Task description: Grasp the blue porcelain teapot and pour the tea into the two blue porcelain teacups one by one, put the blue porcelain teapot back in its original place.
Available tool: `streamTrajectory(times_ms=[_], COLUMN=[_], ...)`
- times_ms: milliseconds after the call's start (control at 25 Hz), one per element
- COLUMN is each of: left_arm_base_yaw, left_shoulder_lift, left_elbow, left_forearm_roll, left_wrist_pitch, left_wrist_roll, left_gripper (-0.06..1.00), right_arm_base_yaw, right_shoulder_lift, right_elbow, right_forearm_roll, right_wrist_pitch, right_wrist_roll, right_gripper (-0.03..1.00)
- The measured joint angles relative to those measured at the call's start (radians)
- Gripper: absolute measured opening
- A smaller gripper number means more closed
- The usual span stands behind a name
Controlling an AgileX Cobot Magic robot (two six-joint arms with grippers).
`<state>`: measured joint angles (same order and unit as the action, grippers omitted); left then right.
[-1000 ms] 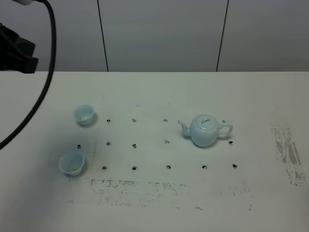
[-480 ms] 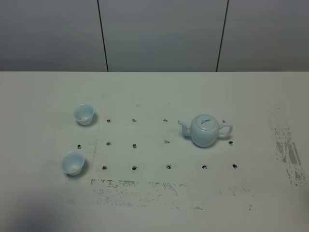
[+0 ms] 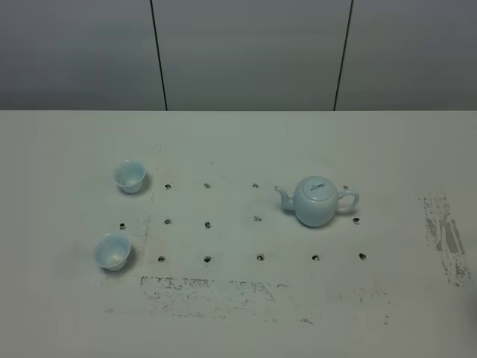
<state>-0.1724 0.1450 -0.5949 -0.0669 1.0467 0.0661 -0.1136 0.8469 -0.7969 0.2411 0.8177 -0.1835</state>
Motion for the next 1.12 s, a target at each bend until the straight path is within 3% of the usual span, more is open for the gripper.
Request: streamTrajectory(times_ms=[280,720,1000,1120], left_arm_base_yaw=[0.000,0.000,0.134,0.145], left_shoulder_lift=[-0.117,-0.148,-0.149,-0.149], left_elbow=[0.130,0.137,0.137,0.137], left_forearm_roll=[0.001,0.002,0.002,0.002], left_wrist_pitch=[0.021,0.022,0.022,0.022], left_wrist_roll=[0.046,0.052,0.052,0.052], left_gripper=[0.30,0.30,0.30,0.30], right_arm_base_yaw=[0.000,0.000,0.000,0.000], right_shoulder_lift=[0.000,0.000,0.000,0.001], right_elbow=[0.000,0.000,0.012,0.013], right_forearm_roll=[0.007,0.029,0.049,0.063], right_wrist_pitch=[0.002,0.003,0.001,0.001], right_wrist_roll=[0.000,-0.022,-0.037,-0.049], right_gripper=[0.39,0.39,0.39,0.39])
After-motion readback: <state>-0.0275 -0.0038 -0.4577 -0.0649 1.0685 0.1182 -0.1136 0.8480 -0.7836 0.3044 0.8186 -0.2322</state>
